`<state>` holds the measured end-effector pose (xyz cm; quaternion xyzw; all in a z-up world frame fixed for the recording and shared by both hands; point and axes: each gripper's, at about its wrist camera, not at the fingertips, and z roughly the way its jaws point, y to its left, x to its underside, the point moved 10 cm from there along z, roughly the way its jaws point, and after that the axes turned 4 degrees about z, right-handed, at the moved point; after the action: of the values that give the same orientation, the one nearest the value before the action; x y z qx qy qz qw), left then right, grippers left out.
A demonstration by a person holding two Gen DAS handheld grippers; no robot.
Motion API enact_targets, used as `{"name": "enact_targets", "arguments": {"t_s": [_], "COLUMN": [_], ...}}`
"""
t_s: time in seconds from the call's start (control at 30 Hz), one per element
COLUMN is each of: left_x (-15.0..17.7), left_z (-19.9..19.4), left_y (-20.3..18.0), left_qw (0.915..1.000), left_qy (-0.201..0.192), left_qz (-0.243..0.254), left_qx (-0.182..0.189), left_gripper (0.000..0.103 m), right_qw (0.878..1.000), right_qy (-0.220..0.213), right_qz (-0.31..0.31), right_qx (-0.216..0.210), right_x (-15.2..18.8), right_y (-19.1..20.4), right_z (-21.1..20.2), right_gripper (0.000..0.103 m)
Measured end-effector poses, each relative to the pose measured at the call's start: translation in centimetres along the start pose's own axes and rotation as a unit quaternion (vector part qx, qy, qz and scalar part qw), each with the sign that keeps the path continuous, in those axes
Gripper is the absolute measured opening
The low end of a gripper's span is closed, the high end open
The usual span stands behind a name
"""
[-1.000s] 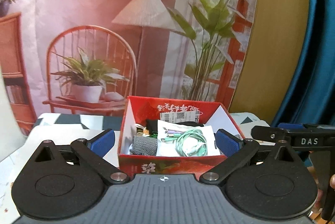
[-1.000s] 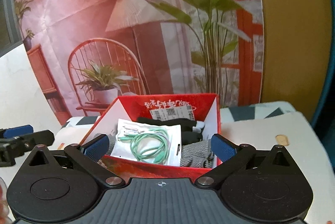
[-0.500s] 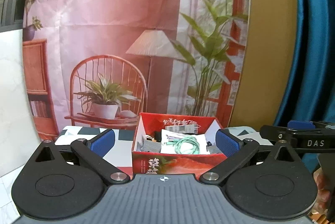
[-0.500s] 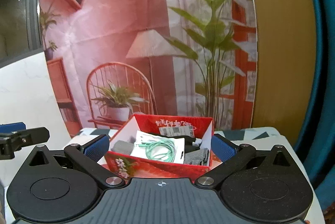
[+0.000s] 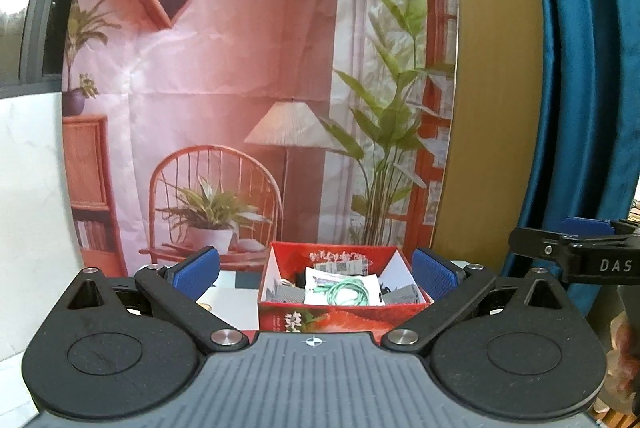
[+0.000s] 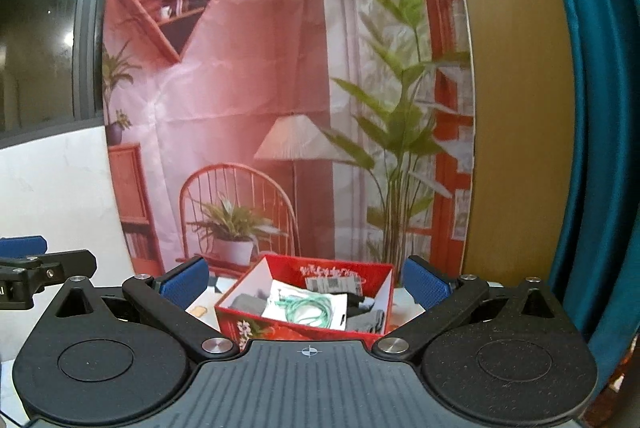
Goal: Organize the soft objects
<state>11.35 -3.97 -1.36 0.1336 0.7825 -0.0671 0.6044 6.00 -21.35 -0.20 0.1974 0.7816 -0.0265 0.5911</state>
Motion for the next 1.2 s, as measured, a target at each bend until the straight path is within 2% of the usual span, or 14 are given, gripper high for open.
{"name": "enact_targets", "arguments": {"t_s": [0.37, 1.2], "left_x": [-0.1, -0.3], "left_z": [-0.9, -1.3], "left_y": [-0.4, 0.4], "left_qw": [0.9999, 0.9993], "left_qy": [-0.006, -0.009], "left_qz": [0.005, 0.002], "left_qx": [-0.007, -0.035], "left_gripper": [0.103, 0.103], "right_qw": [1.000, 1.000], "right_qy": [-0.010, -0.001], "right_qz": [-0.003, -0.005], "right_qx": [0.009, 0.013], "right_x": [-0.8, -0.5], "right_y": [-0.4, -0.4], "right_z": [-1.6, -1.1], "right_gripper": [0.103, 0.103]}}
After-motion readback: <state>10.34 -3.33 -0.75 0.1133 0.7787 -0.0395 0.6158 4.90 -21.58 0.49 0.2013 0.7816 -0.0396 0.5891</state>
